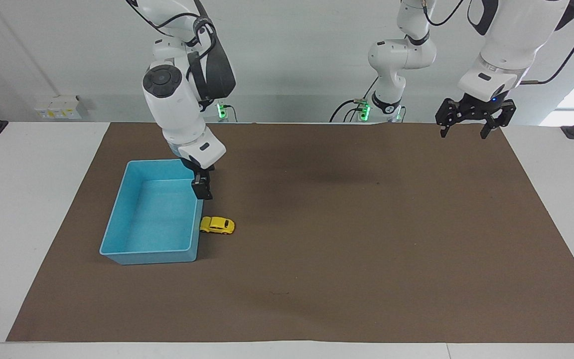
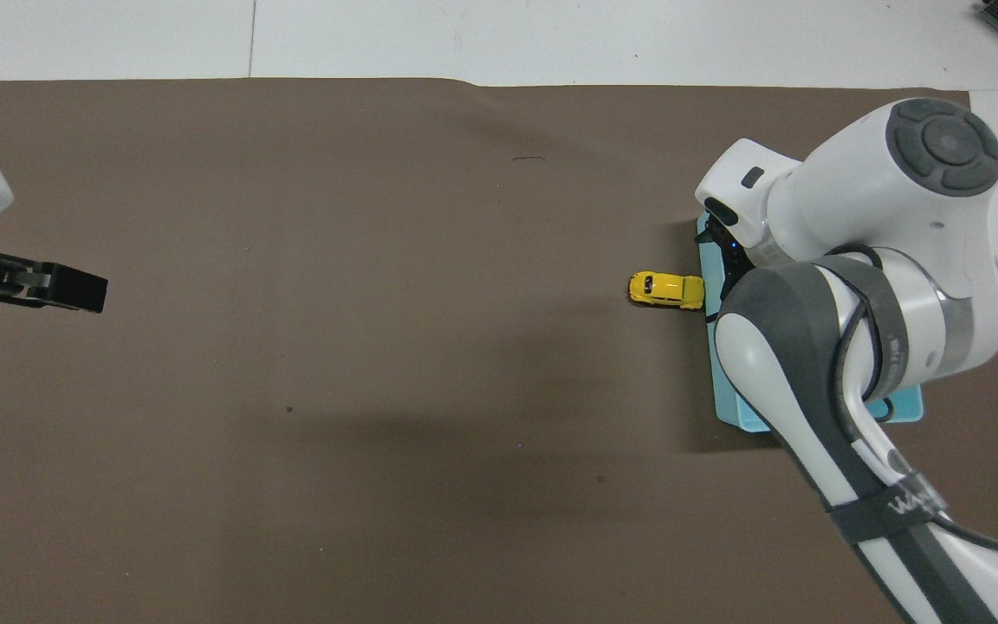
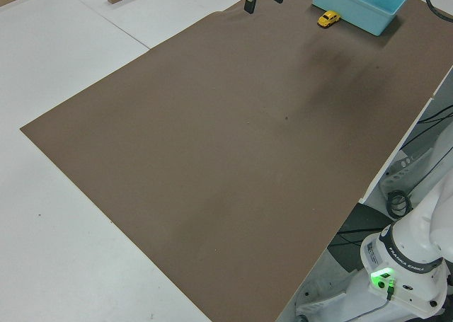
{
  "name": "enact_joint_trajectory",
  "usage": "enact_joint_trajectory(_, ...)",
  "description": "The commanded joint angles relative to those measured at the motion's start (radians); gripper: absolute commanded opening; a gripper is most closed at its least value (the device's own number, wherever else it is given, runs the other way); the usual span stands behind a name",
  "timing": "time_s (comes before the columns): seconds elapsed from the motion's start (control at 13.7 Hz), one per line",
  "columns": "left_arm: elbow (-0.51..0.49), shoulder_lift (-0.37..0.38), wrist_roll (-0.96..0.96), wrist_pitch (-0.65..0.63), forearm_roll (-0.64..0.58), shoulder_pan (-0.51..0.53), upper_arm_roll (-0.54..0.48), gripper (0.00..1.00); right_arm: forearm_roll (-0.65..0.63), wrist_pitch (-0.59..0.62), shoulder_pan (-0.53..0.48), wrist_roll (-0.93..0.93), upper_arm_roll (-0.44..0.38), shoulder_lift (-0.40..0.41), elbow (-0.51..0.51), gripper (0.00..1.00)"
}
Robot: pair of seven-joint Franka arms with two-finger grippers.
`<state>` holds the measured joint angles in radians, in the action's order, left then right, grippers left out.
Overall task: Wind up and store yellow beetle car
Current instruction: 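Lower the right gripper onto the car while the left gripper withdraws, then close the right gripper on the yellow car beside the box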
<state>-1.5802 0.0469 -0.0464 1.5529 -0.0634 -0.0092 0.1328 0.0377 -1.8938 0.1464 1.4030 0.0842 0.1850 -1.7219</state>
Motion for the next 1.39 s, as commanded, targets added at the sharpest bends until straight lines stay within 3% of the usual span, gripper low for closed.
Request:
enact_joint_trajectory(0.0, 0.022, 0.010, -0.021, -0.034, 0.030, 0.015, -0.004, 1.00, -0.018, -0.047, -0.018, 0.030, 0.008, 0.016, -0.031, 1.00)
enact_joint_trajectory(0.44, 0.019, 0.014, -0.021, -0.007, 0.126, 0.064, -0.002, 1.00, -0.027, -0.178, -0.019, 0.048, 0.008, 0.044, -0.117, 1.00)
enact_joint_trajectory(1.32, 0.016, 0.017, -0.018, -0.014, 0.112, 0.057, -0.001, 1.00, -0.035, -0.402, -0.016, 0.039, 0.008, 0.175, -0.180, 1.00)
